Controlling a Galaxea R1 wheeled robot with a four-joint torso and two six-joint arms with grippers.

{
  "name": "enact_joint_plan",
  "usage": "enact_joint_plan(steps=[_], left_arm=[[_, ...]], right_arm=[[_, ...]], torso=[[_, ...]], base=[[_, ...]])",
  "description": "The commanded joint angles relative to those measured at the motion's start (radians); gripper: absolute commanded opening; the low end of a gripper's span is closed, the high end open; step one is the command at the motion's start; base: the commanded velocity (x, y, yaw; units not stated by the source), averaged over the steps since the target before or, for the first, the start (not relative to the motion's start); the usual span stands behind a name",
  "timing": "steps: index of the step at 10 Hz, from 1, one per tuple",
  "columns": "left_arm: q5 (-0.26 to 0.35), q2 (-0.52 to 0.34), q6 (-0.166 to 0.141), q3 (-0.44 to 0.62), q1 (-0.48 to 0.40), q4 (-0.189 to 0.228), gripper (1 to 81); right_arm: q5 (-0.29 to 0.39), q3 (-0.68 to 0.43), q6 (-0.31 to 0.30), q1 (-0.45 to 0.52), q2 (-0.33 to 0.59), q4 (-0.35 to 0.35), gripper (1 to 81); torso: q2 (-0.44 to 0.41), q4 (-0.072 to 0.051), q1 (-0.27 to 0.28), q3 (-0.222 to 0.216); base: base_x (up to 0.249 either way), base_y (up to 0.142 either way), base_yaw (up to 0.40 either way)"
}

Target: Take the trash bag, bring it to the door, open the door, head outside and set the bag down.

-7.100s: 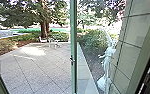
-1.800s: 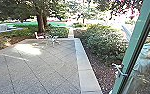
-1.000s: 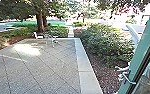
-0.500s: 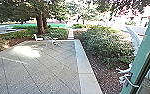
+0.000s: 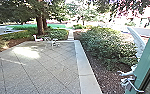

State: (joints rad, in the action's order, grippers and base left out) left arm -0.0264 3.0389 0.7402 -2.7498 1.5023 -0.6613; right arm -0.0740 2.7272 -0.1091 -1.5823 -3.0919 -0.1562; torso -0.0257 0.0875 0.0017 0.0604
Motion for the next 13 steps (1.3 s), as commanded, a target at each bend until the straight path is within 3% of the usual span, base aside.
enact_joint_plan(steps=[1,4,5,6,7,8,12,13], left_arm=[[0.072,-0.001,0.007,0.001,-0.044,0.003,1.0],[0.074,-0.003,0.007,0.001,-0.043,0.003,1.0],[0.074,-0.003,0.007,0.001,-0.044,0.003,1.0],[0.072,-0.003,0.005,0.001,-0.043,0.003,1.0],[0.072,-0.003,0.007,0.001,-0.044,0.000,1.0],[0.072,-0.005,0.005,0.001,-0.044,-0.006,1.0],[0.046,-0.008,-0.002,0.002,-0.047,-0.008,1.0],[0.046,-0.009,-0.002,0.009,-0.047,-0.007,1.0]], right_arm=[[0.063,-0.006,0.003,0.035,-0.009,0.007,81.1],[0.063,-0.008,0.005,0.037,-0.010,0.009,81.1],[0.065,-0.006,0.005,0.037,-0.010,0.009,81.1],[0.063,-0.006,0.005,0.037,-0.009,0.009,81.1],[0.063,-0.008,0.005,0.037,-0.009,0.009,81.1],[0.063,-0.006,0.005,0.037,-0.009,0.009,81.1],[0.063,-0.006,0.005,0.037,-0.007,0.009,81.1],[0.063,-0.006,0.003,0.035,-0.006,0.007,81.1]], torso=[[0.000,0.000,0.000,0.000],[0.001,0.000,0.001,0.000],[0.001,-0.098,0.001,0.000],[0.001,-0.103,0.001,0.000],[0.000,-0.120,0.000,0.000],[0.000,-0.149,0.000,0.000],[0.000,-0.287,0.000,0.000],[0.000,-0.298,0.000,0.000]], base=[[0.110,0.000,0.000],[0.026,0.000,0.000],[0.000,0.000,0.000],[0.000,0.000,0.000],[0.000,0.000,0.000],[0.000,0.000,0.000],[0.000,0.000,0.000],[0.000,0.000,0.000]])
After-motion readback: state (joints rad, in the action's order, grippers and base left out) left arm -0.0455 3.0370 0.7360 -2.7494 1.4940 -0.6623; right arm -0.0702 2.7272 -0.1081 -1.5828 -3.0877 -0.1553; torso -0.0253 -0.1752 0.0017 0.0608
